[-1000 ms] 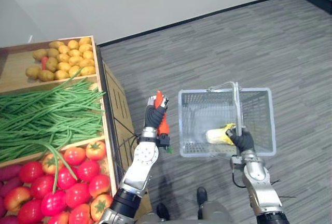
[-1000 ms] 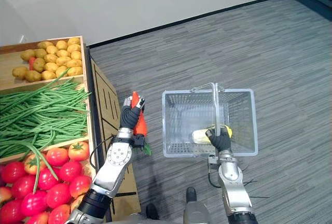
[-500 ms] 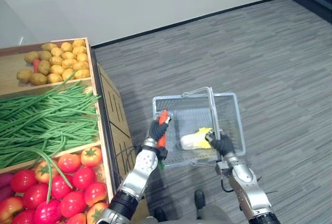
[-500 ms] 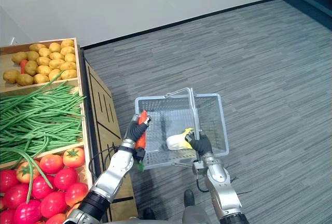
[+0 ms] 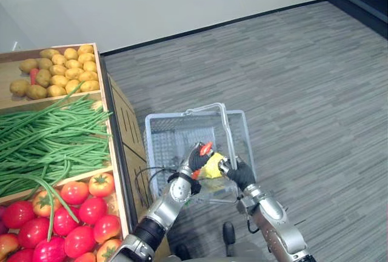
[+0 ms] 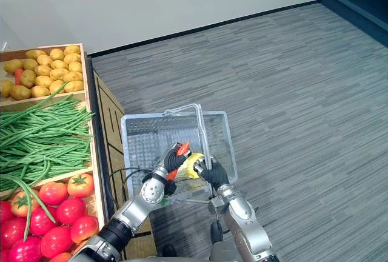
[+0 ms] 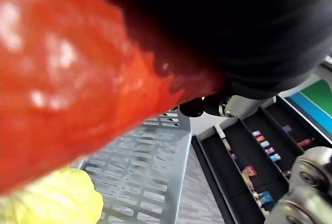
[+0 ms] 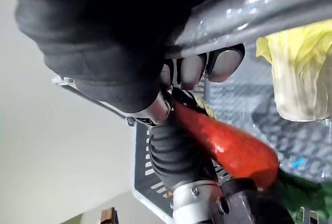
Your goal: Pick vegetable in the basket
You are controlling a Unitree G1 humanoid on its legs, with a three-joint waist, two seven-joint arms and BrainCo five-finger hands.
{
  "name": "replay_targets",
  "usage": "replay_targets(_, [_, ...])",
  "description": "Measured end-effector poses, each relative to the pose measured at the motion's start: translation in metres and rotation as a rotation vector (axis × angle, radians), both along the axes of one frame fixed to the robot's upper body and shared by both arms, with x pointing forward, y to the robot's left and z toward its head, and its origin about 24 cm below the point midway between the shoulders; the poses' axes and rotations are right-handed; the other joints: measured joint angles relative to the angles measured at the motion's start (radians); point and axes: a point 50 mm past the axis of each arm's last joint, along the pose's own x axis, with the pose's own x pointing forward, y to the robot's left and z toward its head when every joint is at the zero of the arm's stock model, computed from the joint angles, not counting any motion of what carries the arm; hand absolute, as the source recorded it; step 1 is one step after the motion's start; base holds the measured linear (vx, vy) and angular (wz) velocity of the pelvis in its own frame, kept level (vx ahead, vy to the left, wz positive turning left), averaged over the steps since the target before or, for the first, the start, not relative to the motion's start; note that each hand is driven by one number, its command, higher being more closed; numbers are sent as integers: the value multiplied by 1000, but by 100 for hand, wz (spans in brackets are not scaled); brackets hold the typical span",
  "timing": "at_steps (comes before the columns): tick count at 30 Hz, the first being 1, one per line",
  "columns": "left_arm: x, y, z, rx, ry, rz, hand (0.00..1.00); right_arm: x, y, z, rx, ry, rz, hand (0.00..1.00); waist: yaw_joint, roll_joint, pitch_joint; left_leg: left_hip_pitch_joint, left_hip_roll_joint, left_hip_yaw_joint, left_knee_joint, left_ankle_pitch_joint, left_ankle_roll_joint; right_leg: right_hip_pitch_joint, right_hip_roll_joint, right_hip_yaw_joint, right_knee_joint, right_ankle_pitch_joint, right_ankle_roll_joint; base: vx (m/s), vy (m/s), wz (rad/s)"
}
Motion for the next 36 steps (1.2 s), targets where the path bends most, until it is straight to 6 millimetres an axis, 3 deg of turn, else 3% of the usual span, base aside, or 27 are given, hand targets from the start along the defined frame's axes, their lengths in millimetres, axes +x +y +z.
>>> replay_targets(11, [-1,-3,-1,19,-2,-7,0,-8,-9,-9,-92,12,-26,100,0,0,-1,-6,0,-13,6,4,2,4,-2,-12,0,0,0,-14,-3,3])
replay_targets(15, [-2,-7,11,-16,-21,-51,0,-7,-25,-11,-176,3,-109,100,1,0,-1,-1,0,-35,6,9,3,19,-3,-30,0,0,0,-25,-4,15])
replay_targets(20, [-15,1,23,-163,-35,-26,0,-1,-51,-8,-233,-9,-257,100,7,5,-5,0,-1,-39,5,11,3,21,-3,-32,0,0,0,-30,-1,2])
replay_targets(25, [-25,26,29,-363,-14,99,0,0,-91,-5,-313,-8,-448,100,29,27,-21,4,0,-57,1,19,0,32,0,-54,0,-3,3,-5,-5,10])
replay_targets(30, [-44,62,10,-511,86,271,0,-4,-124,-2,-373,8,-594,100,54,35,-40,13,0,-67,-14,27,-2,39,2,-62,0,-4,5,-10,-3,6])
replay_targets(36, [-71,109,-7,-566,128,486,0,-19,-151,-5,-420,47,-691,100,57,33,-42,26,-1,-89,-21,27,-2,67,0,-85,-1,-17,11,-34,4,12])
